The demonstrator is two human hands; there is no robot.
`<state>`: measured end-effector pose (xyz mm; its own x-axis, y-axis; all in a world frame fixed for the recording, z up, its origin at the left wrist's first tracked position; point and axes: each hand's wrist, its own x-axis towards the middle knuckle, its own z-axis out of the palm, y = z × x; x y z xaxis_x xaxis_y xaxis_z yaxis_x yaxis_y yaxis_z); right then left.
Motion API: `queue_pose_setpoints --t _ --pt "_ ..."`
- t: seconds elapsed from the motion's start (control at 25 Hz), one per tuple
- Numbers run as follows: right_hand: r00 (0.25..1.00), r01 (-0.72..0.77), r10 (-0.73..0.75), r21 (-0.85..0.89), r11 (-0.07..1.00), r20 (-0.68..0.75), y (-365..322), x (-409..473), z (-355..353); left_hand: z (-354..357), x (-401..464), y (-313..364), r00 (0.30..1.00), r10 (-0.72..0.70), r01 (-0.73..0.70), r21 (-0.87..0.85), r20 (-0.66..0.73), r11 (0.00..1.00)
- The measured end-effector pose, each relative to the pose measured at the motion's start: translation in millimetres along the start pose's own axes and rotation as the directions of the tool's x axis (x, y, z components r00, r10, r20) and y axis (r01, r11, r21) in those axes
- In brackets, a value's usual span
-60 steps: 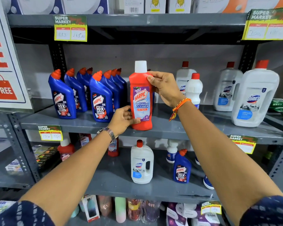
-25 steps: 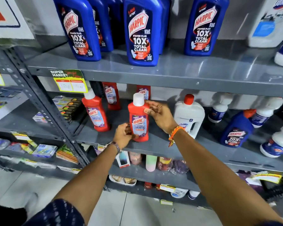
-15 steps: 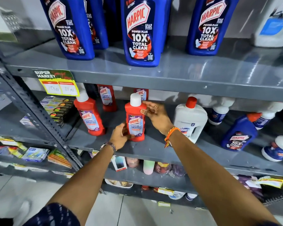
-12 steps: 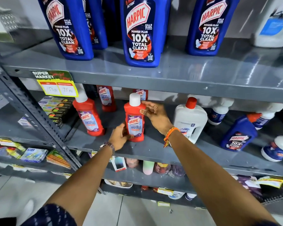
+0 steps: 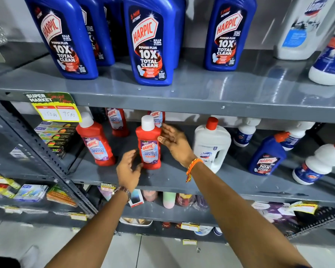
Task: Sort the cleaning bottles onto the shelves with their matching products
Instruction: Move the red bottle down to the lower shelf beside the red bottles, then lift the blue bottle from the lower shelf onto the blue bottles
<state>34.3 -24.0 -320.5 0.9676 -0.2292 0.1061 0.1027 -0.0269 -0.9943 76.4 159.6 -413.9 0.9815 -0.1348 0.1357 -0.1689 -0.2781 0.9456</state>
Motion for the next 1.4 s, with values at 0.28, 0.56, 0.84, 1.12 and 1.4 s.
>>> queue_pose_setpoints --t 0.28,0.56,0.84,1.12,1.4 --pt "0.972 0.023 0.0 0.098 0.995 -0.236 18.4 -115.7 -71.9 42.6 -90.7 9.3 0.996 0.052 -0.06 -0.118 -0.069 0.991" --pt "0.808 -0.022 0.091 0.126 0.992 -0.583 35.1 -203.3 -203.4 166.6 -131.6 77.0 0.893 0.135 -0.087 -0.129 0.429 0.988" --pt "0.802 -0.078 -0.018 -0.134 0.988 -0.597 33.3 -170.0 -331.1 304.2 -124.2 103.1 0.792 0.041 -0.025 -0.036 0.609 0.999" --pt "0.97 -0.081 -0.013 -0.371 0.925 -0.242 38.6 -126.2 -375.7 363.0 -85.1 101.7 0.815 0.012 -0.076 0.086 0.58 0.993" --pt "0.982 -0.051 -0.016 -0.348 0.936 -0.187 38.5 -139.7 -366.8 355.1 -90.2 95.4 0.86 0.001 0.029 -0.051 0.511 0.998"
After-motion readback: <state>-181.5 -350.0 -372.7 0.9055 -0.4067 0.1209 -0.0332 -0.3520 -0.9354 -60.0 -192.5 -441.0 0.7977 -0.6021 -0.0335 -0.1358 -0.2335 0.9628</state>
